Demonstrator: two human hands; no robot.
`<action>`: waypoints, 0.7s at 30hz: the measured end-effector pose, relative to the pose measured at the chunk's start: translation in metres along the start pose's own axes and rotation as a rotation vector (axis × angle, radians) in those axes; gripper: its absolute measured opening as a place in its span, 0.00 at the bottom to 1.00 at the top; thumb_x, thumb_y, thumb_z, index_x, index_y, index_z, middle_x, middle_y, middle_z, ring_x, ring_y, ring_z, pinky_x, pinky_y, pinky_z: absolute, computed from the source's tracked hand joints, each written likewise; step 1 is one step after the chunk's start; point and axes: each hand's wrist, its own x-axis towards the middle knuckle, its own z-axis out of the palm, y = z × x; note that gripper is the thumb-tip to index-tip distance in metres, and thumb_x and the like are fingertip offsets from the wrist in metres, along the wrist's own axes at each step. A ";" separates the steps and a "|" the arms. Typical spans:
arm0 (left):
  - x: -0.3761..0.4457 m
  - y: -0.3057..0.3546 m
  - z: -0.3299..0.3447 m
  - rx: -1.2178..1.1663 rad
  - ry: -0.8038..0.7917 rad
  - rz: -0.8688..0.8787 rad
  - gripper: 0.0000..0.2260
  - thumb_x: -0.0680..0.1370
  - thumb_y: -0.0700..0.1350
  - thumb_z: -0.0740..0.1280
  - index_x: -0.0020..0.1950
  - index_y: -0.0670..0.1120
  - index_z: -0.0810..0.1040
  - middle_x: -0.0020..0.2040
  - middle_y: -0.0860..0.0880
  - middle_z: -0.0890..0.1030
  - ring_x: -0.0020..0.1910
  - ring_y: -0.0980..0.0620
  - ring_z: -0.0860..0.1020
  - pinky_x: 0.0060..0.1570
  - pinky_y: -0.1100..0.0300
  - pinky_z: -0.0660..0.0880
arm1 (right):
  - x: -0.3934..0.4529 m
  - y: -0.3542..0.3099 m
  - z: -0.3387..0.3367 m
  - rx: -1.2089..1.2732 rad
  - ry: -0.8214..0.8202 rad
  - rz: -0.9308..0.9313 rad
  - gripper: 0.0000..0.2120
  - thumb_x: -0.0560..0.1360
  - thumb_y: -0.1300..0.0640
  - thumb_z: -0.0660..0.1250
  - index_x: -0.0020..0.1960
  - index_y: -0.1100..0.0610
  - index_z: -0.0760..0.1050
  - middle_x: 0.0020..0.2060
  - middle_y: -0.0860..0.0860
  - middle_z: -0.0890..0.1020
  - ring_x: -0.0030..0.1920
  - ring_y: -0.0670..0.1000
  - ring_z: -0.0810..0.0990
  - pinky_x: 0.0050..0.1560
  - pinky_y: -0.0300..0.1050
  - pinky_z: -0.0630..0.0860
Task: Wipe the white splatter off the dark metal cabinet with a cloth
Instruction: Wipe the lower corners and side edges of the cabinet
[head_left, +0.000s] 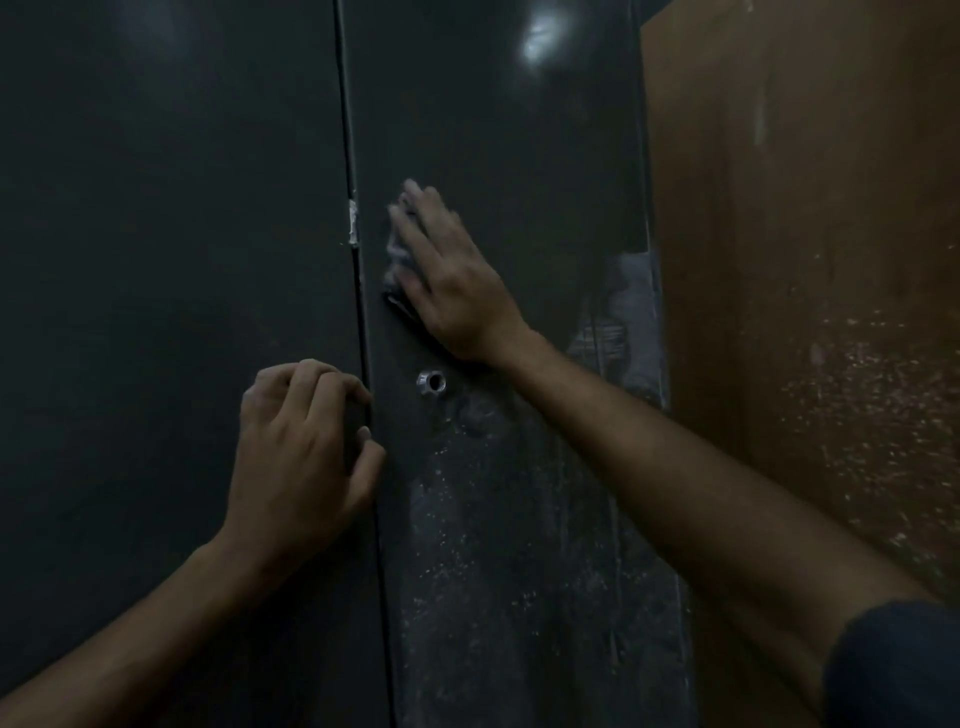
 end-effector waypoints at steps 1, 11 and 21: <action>0.000 0.000 0.001 -0.006 0.003 -0.003 0.13 0.71 0.45 0.69 0.54 0.43 0.76 0.53 0.45 0.76 0.58 0.41 0.69 0.56 0.50 0.63 | -0.023 0.019 -0.003 -0.009 -0.008 0.038 0.27 0.85 0.51 0.57 0.80 0.62 0.63 0.81 0.62 0.60 0.82 0.62 0.55 0.80 0.60 0.58; 0.000 0.000 -0.001 -0.027 -0.008 -0.014 0.14 0.72 0.45 0.68 0.55 0.42 0.76 0.53 0.44 0.76 0.60 0.39 0.69 0.56 0.48 0.63 | 0.011 0.040 -0.011 0.042 0.158 0.545 0.29 0.84 0.49 0.52 0.80 0.63 0.62 0.81 0.63 0.58 0.82 0.62 0.54 0.81 0.57 0.54; 0.000 -0.001 0.002 -0.037 0.000 -0.007 0.12 0.72 0.45 0.68 0.53 0.42 0.77 0.53 0.44 0.76 0.59 0.41 0.68 0.56 0.50 0.61 | -0.040 0.165 -0.038 0.015 0.258 1.272 0.29 0.85 0.46 0.47 0.76 0.63 0.66 0.78 0.62 0.62 0.76 0.62 0.65 0.74 0.53 0.60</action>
